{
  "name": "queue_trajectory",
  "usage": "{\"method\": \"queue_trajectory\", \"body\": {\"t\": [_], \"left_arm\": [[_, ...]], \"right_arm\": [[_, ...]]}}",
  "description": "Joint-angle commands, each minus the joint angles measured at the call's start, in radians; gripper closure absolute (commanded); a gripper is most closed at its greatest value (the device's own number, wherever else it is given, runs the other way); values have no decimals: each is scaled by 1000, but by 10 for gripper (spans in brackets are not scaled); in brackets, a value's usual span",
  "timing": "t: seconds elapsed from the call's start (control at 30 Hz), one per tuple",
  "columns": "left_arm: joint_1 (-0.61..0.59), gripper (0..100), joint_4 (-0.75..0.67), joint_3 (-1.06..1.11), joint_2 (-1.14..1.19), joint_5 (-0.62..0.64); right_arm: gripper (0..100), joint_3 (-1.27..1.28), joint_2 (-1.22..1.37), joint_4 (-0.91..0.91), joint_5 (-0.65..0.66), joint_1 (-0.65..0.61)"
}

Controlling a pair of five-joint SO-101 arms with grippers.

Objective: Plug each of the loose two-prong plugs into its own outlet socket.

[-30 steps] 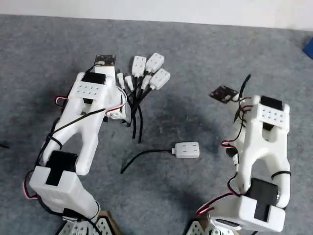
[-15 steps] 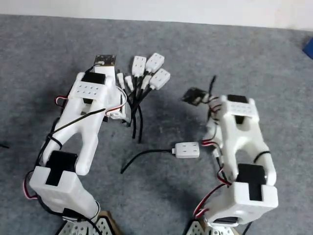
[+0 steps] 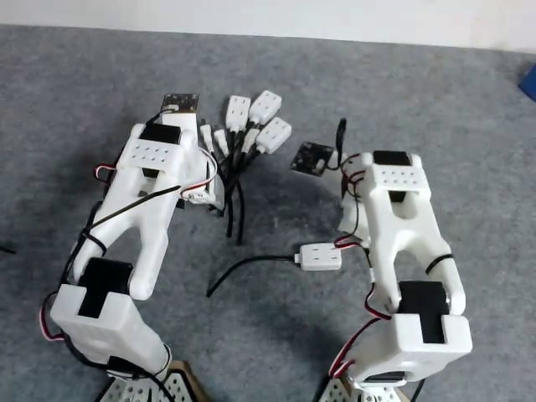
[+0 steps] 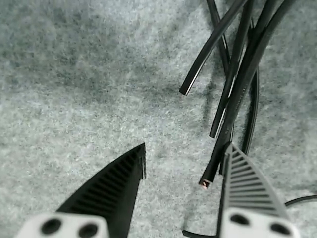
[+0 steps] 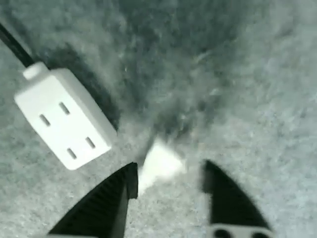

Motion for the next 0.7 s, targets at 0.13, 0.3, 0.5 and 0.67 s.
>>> {"method": "queue_trajectory", "body": {"t": [0.13, 0.3, 0.5, 0.67], "left_arm": [[12, 751, -12, -5, -45, 6], [12, 751, -12, -5, -44, 6], [12, 751, -11, -4, -44, 6], [12, 751, -11, -4, -44, 6]], "right_arm": [[557, 53, -13, -147, -199, 27], [602, 93, -13, -162, -466, 25], [689, 202, -12, -199, -747, 12], [715, 266, -12, -251, -815, -35]]}}
